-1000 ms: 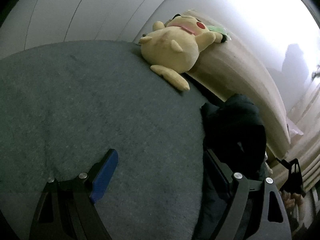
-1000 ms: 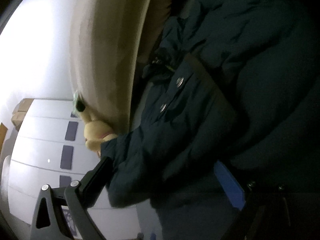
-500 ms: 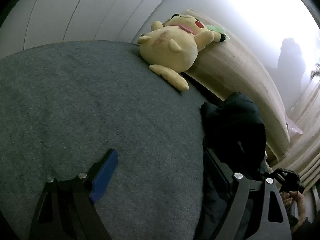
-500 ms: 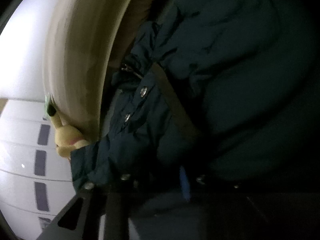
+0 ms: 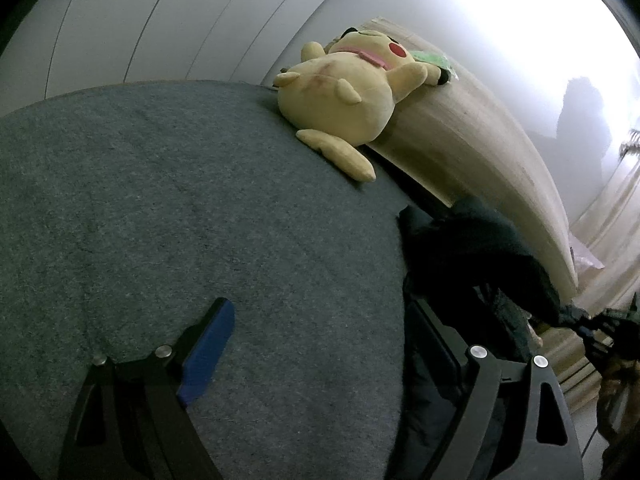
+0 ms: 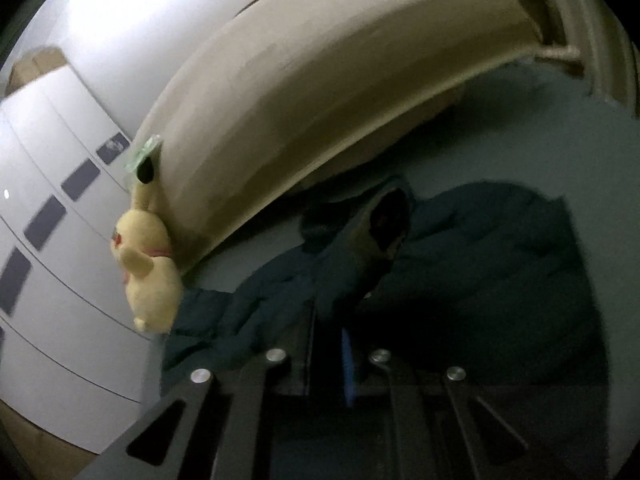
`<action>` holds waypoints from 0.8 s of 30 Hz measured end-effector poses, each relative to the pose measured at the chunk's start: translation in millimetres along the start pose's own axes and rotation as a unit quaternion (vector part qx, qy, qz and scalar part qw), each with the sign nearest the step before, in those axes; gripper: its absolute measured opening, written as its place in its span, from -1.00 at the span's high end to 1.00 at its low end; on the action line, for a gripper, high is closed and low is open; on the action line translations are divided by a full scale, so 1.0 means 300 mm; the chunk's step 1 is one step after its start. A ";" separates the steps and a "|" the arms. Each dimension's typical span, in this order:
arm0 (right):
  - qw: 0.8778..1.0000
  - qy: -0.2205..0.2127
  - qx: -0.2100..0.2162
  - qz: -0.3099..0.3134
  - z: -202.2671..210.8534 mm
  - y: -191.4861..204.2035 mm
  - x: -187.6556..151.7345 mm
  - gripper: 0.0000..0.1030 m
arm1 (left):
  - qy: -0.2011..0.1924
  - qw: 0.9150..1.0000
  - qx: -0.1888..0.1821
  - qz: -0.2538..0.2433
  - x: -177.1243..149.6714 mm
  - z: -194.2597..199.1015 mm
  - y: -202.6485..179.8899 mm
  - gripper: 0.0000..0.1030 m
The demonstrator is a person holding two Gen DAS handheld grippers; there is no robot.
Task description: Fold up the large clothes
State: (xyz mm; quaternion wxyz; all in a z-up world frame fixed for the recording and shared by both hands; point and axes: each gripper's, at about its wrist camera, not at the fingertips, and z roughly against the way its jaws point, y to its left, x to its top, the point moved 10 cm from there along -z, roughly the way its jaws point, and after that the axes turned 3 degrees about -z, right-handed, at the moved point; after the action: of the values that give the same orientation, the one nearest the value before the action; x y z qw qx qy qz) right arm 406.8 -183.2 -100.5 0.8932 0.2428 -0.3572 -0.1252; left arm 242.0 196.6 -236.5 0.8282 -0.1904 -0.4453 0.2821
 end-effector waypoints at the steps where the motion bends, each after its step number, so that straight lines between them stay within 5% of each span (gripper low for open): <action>1: 1.000 0.000 -0.005 0.002 -0.004 -0.014 -0.002 0.77 | -0.001 1.000 -0.001 0.001 0.001 0.002 -0.001 -0.72; 4: 1.000 0.006 -0.017 -0.005 -0.020 -0.084 -0.014 0.77 | 0.015 1.000 -0.011 0.009 0.005 0.010 -0.024 -0.72; 8: 1.000 0.016 -0.025 -0.003 -0.051 -0.174 -0.047 0.77 | 0.040 0.993 -0.091 0.061 0.051 0.050 -0.154 -0.72; 11: 1.000 0.014 -0.018 -0.005 -0.043 -0.198 -0.041 0.77 | 0.095 0.975 -0.178 0.095 0.064 0.018 -0.339 -0.72; 15: 1.000 -0.003 -0.009 0.017 -0.023 -0.145 0.010 0.77 | 0.171 0.936 -0.254 0.172 0.049 -0.118 -0.554 -0.72; 20: 0.998 -0.027 -0.001 0.058 0.032 -0.072 0.070 0.77 | 0.218 0.907 -0.239 0.267 -0.006 -0.318 -0.639 -0.72; 24: 0.997 -0.034 0.001 0.075 0.052 -0.056 0.082 0.77 | 0.217 0.900 -0.213 0.311 -0.029 -0.372 -0.624 -0.72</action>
State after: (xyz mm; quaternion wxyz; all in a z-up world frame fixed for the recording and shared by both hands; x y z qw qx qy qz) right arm 412.7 -212.6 -85.2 0.8870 0.2120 -0.4048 -0.0658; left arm 388.3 40.1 -195.1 0.7139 -0.5479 -0.2216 0.3756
